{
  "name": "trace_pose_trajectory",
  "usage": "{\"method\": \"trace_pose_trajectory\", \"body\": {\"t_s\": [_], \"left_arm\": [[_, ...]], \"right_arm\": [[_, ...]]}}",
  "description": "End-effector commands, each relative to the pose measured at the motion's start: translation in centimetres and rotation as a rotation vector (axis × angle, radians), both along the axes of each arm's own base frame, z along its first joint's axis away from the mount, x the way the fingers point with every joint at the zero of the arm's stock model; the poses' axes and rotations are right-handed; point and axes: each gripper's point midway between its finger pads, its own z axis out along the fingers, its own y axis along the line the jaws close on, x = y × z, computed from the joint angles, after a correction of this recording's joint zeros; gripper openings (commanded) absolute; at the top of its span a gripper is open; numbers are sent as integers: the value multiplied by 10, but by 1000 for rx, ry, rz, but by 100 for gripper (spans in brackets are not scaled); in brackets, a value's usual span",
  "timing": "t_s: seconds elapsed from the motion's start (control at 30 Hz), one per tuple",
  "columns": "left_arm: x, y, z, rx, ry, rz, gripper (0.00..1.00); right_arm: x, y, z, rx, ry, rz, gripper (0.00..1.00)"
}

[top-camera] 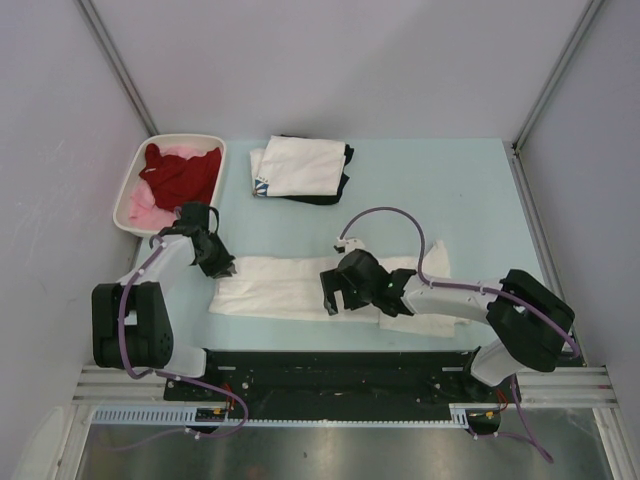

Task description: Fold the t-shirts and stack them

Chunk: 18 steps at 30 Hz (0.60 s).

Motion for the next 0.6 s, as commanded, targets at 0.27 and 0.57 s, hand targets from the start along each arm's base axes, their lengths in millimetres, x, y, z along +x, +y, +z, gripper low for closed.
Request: {"method": "trace_pose_trajectory", "body": {"t_s": [0.27, 0.57], "left_arm": [[6, 0, 15, -8, -74, -25, 19], [8, -4, 28, -32, -130, -44, 19]], "right_arm": [[-43, -3, -6, -147, -9, 74, 100], [0, -115, 85, -143, -229, -446, 100]]}}
